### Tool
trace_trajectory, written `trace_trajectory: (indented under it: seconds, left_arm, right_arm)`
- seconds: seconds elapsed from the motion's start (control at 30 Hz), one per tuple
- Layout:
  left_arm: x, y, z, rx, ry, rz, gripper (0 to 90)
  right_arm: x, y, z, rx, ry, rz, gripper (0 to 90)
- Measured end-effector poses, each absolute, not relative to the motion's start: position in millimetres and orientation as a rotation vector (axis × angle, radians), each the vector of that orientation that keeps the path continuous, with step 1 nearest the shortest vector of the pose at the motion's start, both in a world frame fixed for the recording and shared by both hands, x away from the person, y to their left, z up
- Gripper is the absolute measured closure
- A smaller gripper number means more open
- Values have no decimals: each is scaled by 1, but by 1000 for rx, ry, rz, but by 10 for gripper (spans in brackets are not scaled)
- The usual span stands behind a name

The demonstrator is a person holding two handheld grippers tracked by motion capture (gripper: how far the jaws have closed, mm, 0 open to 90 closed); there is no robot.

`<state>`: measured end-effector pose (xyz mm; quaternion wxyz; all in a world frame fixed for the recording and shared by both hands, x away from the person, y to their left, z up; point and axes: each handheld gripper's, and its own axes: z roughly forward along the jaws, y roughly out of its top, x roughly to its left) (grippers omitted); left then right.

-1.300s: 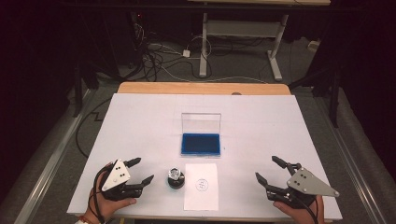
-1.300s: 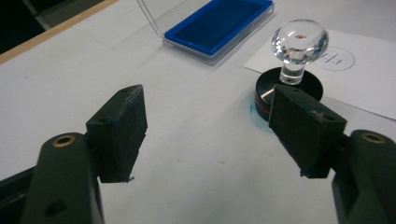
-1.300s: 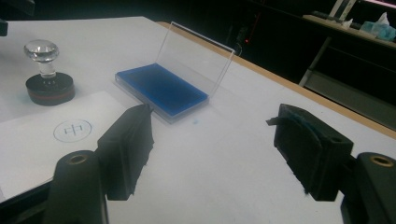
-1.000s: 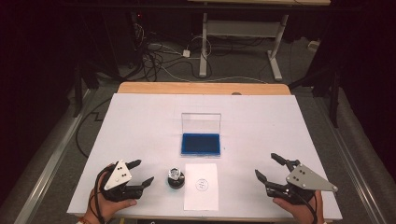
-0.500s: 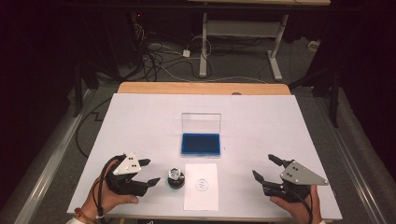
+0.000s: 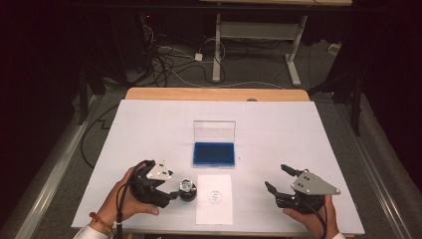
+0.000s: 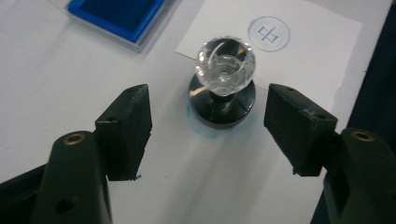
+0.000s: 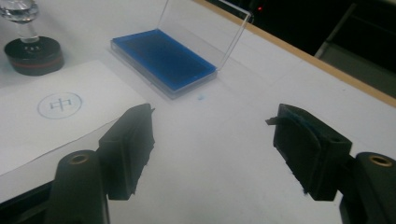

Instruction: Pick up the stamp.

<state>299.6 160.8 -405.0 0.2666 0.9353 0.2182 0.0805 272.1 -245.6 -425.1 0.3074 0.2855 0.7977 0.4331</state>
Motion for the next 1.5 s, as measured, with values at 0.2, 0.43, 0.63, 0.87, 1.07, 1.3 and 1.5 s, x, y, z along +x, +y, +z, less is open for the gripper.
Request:
trace_trajectory:
  seconds: [0.2,0.43,0.63,0.87,1.07,1.3,1.5]
  left_arm:
    - [314,142,-411,2565,590,174,308]
    - [323,134,-422,2584,578,150,314]
    - [326,133,-425,2577,571,138,361]
    - [329,133,-427,2568,560,112,391]
    - [327,131,-427,2585,525,109,443]
    - [325,133,-425,2579,527,122,439]
    - [324,133,-423,2570,523,133,448]
  right_arm:
    - [272,-246,-426,762,2113,1141,299]
    - [270,-248,-428,764,2121,1125,299]
    - [268,-248,-428,762,2126,1115,299]
    - [266,-249,-429,762,2129,1109,299]
    - [266,-250,-429,760,2131,1109,299]
    - [266,-248,-430,745,2143,1104,298]
    - [266,-246,-431,745,2149,1103,299]
